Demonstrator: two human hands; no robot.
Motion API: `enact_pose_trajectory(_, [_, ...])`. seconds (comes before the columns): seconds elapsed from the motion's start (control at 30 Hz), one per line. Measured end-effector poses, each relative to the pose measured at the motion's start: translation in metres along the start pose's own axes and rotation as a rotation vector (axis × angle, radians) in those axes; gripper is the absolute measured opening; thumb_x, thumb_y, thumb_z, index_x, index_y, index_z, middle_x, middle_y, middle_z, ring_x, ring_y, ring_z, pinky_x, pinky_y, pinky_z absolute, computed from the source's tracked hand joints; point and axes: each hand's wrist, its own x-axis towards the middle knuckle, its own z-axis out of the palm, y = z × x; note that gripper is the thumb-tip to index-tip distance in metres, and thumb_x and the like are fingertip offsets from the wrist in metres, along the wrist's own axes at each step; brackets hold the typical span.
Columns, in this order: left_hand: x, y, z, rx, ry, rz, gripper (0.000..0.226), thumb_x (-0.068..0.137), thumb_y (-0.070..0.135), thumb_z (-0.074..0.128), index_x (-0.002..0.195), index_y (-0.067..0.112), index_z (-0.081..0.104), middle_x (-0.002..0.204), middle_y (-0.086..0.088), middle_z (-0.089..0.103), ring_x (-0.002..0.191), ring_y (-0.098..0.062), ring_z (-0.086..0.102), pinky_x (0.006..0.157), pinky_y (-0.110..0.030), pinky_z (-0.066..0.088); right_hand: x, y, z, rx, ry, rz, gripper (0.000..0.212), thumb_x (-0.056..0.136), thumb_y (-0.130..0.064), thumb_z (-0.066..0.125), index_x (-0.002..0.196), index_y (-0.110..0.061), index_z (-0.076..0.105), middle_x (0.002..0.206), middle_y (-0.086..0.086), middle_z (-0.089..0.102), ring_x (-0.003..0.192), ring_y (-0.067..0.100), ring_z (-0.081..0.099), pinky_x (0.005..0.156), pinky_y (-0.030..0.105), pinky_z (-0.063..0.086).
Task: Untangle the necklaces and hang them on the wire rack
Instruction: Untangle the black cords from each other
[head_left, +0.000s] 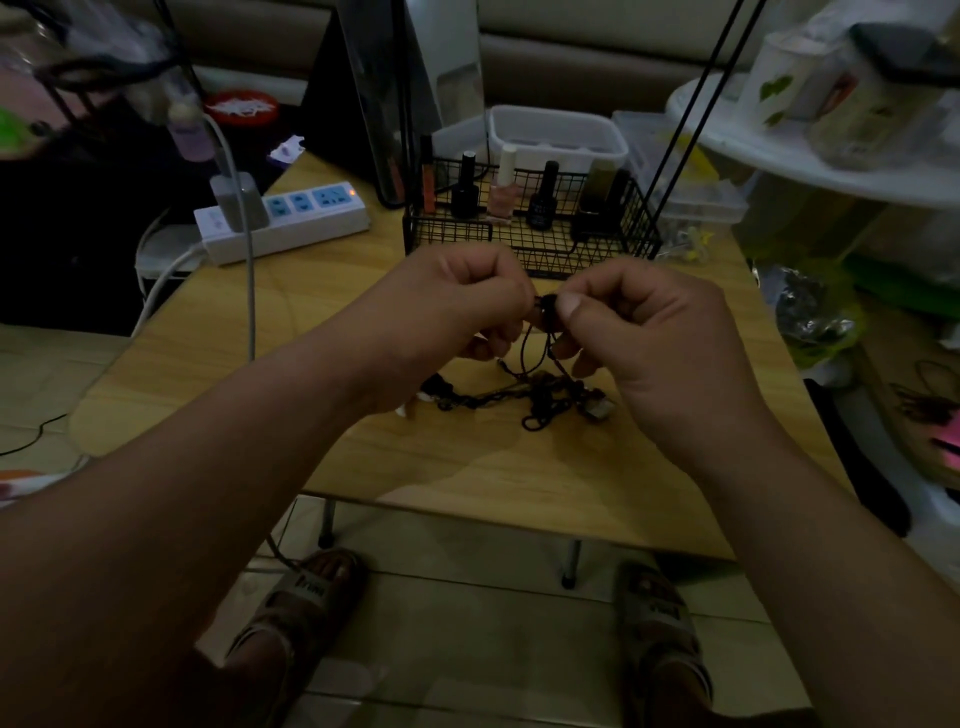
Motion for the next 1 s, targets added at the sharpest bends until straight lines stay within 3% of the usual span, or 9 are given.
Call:
enact_pose_trajectory(0.1, [0.0, -0.001, -0.002, -0.045, -0.039, -0.01, 0.023, 0.096, 0.008, 0.059, 0.077, 0.02, 0.066, 0.074, -0.001, 0.063, 0.071, -0.014, 0.059, 0.072, -0.032, 0.049, 0.0, 0.001, 0.001, 0.054, -0.006, 0.024, 0.012, 0.097, -0.009, 0.068, 0.088, -0.015, 0.073, 0.082, 0.01, 0.074, 0.07, 0.016, 0.07, 0.062, 0.028, 0.056])
enact_pose_trajectory(0.27, [-0.001, -0.002, -0.004, -0.013, -0.033, -0.007, 0.007, 0.091, 0.017, 0.066, 0.085, 0.019, 0.07, 0.076, 0.0, 0.067, 0.073, -0.014, 0.061, 0.073, -0.032, 0.052, 0.001, 0.003, 0.003, 0.025, -0.018, 0.016, 0.012, 0.097, -0.012, 0.069, 0.088, -0.018, 0.073, 0.082, 0.01, 0.074, 0.075, 0.03, 0.07, 0.064, 0.036, 0.056])
enact_pose_trajectory(0.53, [0.0, -0.004, -0.007, 0.095, -0.015, 0.053, 0.01, 0.095, 0.007, 0.068, 0.088, 0.014, 0.07, 0.075, 0.002, 0.068, 0.072, -0.013, 0.061, 0.069, -0.025, 0.054, 0.002, 0.001, -0.001, -0.079, -0.108, 0.029, 0.003, 0.096, -0.017, 0.071, 0.096, -0.02, 0.072, 0.087, 0.001, 0.074, 0.08, 0.015, 0.072, 0.066, 0.023, 0.056])
enact_pose_trajectory(0.67, [0.0, -0.008, -0.006, 0.253, -0.016, 0.112, 0.005, 0.093, 0.012, 0.071, 0.089, 0.014, 0.07, 0.077, -0.001, 0.068, 0.069, -0.011, 0.059, 0.065, -0.031, 0.05, 0.001, 0.001, -0.003, -0.258, -0.139, -0.046, 0.006, 0.094, -0.018, 0.073, 0.091, -0.023, 0.072, 0.082, -0.009, 0.07, 0.077, 0.005, 0.067, 0.063, 0.014, 0.048])
enact_pose_trajectory(0.8, [-0.002, -0.01, -0.002, 0.359, -0.015, 0.144, 0.007, 0.093, 0.013, 0.072, 0.088, 0.013, 0.069, 0.066, 0.006, 0.061, 0.056, -0.004, 0.049, 0.051, -0.024, 0.041, -0.002, 0.004, -0.002, -0.411, -0.155, -0.105, 0.006, 0.092, -0.021, 0.072, 0.088, -0.026, 0.07, 0.081, -0.011, 0.069, 0.074, 0.005, 0.066, 0.06, 0.023, 0.052])
enact_pose_trajectory(1.0, [0.001, -0.006, -0.003, 0.019, 0.04, 0.039, 0.01, 0.095, 0.005, 0.063, 0.087, 0.011, 0.065, 0.074, -0.001, 0.063, 0.072, -0.015, 0.06, 0.072, -0.035, 0.051, 0.003, -0.001, -0.002, -0.057, -0.01, 0.052, 0.009, 0.096, -0.014, 0.069, 0.088, -0.017, 0.07, 0.085, 0.007, 0.074, 0.077, 0.019, 0.072, 0.061, 0.031, 0.058])
